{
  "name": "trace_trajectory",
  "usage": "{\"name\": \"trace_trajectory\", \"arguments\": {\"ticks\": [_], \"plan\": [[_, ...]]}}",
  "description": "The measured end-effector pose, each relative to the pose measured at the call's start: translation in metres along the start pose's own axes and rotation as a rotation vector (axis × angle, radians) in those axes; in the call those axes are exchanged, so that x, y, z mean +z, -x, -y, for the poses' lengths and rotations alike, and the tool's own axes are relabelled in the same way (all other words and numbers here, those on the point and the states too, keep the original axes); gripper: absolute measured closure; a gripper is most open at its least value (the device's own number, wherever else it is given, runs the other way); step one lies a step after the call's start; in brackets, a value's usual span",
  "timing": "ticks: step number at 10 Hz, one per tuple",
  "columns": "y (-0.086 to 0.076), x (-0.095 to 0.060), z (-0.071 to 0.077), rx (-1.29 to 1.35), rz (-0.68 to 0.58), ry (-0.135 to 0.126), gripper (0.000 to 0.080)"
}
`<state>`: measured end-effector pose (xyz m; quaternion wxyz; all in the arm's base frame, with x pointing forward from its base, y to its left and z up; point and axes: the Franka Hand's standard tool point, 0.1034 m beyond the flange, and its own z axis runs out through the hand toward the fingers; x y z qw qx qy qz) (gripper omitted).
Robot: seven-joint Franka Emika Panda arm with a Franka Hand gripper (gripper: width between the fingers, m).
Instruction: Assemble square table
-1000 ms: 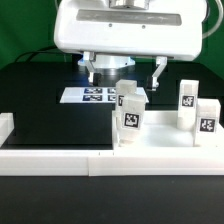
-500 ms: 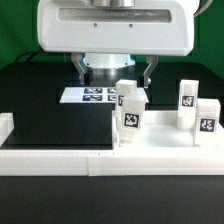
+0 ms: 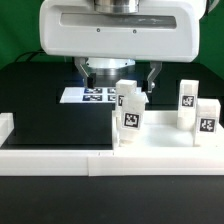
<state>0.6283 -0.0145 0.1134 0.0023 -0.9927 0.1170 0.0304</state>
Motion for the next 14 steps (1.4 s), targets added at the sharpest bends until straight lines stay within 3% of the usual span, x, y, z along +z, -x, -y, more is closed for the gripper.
{"name": "trace_trajectory", "arguments": {"ticks": [1,4,8,10,11,12,13,14], "plan": [[0.002,0.003,0.002,0.022,0.009,-0.019,0.0151],[0.001,0.011,0.017,0.035,0.010,-0.013,0.0151],[-0.004,0.025,0.013,0.051,-0.047,-0.007,0.0151],[-0.004,0.025,0.013,0.051,-0.045,-0.006,0.0179],[-0.004,0.025,0.013,0.051,-0.045,-0.006,0.0356],[-0.004,0.025,0.013,0.052,-0.045,-0.006,0.0356],[-0.004,0.025,0.012,0.052,-0.045,-0.006,0.0511],[-0.004,0.025,0.012,0.054,-0.045,-0.006,0.0511]]}}
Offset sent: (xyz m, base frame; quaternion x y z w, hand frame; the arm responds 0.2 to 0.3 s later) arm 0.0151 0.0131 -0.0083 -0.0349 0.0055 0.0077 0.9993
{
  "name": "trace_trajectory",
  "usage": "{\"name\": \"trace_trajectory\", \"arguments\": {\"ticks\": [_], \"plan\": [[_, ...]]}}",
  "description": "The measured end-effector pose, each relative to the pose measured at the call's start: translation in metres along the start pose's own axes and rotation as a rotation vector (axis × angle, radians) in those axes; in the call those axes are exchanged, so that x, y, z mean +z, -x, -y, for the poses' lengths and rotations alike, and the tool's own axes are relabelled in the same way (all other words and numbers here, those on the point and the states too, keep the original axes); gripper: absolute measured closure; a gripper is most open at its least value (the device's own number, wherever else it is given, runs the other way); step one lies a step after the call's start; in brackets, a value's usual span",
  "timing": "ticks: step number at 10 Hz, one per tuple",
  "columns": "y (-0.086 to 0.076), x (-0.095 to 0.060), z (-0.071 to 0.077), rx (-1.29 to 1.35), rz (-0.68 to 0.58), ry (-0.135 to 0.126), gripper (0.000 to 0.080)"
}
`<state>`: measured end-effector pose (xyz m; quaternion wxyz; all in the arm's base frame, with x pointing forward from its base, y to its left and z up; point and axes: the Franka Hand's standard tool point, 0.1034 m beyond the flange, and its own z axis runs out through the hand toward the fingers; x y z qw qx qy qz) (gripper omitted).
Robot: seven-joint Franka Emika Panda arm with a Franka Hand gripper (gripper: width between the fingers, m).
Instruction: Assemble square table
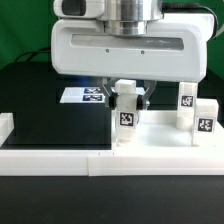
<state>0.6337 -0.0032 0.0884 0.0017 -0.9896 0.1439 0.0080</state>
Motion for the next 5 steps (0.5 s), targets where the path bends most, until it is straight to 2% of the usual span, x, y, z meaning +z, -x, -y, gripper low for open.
{"name": "trace_trajectory", "arguments": {"ticks": [2,5], "plan": [[0.0000,0.0000,-0.0001,0.030,0.000,0.000,0.0511],[-0.0050,0.0014,-0.0009,0.364,-0.058,-0.012,0.0511]]}}
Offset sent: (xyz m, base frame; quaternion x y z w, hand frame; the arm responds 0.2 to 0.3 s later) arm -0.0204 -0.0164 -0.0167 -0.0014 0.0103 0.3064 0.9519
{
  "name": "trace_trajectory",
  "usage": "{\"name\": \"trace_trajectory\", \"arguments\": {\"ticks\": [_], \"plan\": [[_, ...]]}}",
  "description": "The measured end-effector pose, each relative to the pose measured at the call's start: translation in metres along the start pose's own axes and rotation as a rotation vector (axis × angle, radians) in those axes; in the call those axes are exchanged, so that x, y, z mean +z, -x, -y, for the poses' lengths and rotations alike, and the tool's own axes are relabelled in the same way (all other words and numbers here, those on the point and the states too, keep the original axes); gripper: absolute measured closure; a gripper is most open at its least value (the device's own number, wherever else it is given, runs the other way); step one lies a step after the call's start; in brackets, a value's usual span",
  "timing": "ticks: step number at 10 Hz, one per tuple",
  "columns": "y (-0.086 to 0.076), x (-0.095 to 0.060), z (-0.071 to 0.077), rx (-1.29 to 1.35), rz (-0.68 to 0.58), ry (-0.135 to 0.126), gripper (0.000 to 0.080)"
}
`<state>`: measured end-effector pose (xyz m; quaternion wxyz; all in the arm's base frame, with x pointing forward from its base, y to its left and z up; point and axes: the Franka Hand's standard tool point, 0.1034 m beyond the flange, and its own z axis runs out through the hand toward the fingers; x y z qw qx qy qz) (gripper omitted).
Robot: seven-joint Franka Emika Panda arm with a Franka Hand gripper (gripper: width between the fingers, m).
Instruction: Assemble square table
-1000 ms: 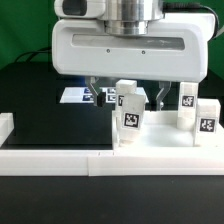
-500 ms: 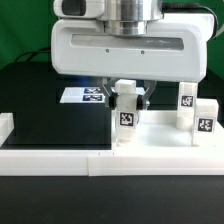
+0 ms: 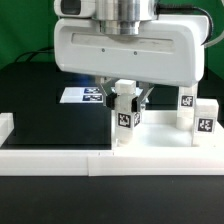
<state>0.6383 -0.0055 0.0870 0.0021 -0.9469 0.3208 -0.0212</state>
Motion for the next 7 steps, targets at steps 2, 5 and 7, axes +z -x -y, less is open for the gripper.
{"name": "trace_trajectory", "arguments": {"ticks": [2,5,7], "plan": [[-0.002,0.001,-0.004,0.276,0.000,-0.003,0.0510],[-0.002,0.002,-0.012,0.546,-0.011,-0.040,0.0509],[-0.001,0.002,-0.013,0.684,0.002,-0.031,0.0509]]}}
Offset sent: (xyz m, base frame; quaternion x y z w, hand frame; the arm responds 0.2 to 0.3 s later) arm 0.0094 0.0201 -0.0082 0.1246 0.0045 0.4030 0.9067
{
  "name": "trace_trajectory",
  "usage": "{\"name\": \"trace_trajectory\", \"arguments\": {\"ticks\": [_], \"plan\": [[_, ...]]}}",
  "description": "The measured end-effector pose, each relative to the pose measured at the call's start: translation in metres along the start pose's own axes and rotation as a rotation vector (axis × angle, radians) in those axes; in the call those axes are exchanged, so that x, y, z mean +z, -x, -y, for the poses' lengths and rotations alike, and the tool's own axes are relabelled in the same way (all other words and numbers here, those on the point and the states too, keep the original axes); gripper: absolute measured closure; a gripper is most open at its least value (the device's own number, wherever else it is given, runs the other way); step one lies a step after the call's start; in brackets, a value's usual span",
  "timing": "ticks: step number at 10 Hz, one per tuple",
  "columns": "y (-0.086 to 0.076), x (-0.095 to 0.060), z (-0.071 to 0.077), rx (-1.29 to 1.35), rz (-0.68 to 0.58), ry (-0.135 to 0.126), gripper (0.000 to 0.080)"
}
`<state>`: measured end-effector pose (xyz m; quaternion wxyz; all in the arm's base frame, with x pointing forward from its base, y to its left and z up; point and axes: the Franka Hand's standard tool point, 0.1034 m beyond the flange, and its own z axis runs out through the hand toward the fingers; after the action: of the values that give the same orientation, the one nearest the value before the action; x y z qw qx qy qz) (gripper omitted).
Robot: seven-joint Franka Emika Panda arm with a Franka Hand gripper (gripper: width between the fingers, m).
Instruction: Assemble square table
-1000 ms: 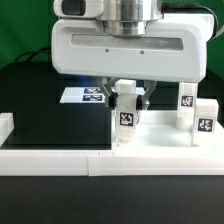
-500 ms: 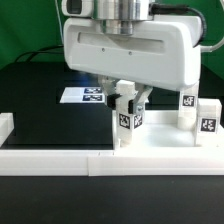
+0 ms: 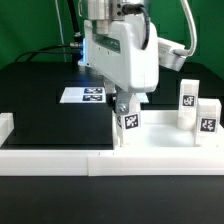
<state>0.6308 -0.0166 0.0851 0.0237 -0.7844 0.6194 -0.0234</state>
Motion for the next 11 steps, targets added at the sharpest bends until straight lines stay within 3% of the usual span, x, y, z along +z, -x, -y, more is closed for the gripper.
{"name": "trace_trajectory", "arguments": {"ticks": [2,4,5,6,7,8,9,10,11], "plan": [[0.000,0.000,-0.002,0.125,0.002,0.009,0.0509],[0.008,0.000,-0.010,0.469,0.037,-0.030,0.0508],[0.014,0.000,-0.009,0.597,0.048,-0.028,0.0508],[0.013,0.001,-0.009,0.561,0.046,-0.028,0.0413],[0.013,0.002,-0.010,0.539,0.045,-0.027,0.0413],[0.014,0.002,-0.010,0.529,0.045,-0.025,0.0241],[0.019,0.003,-0.011,0.365,0.040,-0.006,0.0241],[0.025,0.003,-0.008,0.170,0.018,0.008,0.0169],[0.030,0.005,-0.005,0.021,0.000,0.002,0.0155]]}}
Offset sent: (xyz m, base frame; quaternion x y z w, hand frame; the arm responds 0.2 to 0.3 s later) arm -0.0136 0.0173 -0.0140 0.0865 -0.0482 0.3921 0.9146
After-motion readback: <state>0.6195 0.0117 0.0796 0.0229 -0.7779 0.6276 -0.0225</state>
